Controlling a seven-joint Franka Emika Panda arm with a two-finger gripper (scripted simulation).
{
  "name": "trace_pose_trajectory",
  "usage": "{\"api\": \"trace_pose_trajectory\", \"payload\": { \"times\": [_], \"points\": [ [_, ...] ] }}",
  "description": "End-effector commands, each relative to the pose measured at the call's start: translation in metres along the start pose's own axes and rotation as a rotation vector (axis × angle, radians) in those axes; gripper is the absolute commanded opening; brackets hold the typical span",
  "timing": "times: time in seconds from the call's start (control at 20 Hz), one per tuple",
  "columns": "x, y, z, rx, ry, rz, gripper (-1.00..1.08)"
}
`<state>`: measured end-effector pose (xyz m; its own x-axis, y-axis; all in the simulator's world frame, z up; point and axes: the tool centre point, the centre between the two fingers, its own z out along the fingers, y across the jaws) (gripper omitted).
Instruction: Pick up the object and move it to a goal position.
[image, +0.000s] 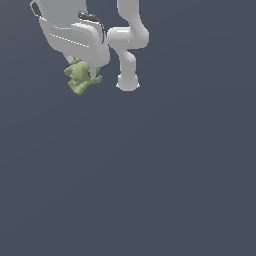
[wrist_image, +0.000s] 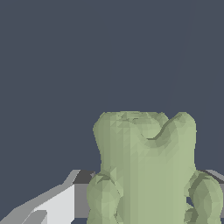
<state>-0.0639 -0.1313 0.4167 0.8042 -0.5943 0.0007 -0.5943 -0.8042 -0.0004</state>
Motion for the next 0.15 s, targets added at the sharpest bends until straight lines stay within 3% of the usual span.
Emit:
{"api": "trace_pose_trajectory", "payload": {
  "times": [0.0, 0.1],
  "points": [
    [0.0011, 0.0006, -0.0035, 0.000, -0.001, -0.001, -1.00],
    [0.0015, 0.0005, -0.0037, 0.000, -0.001, -0.001, -1.00]
  ]
}}
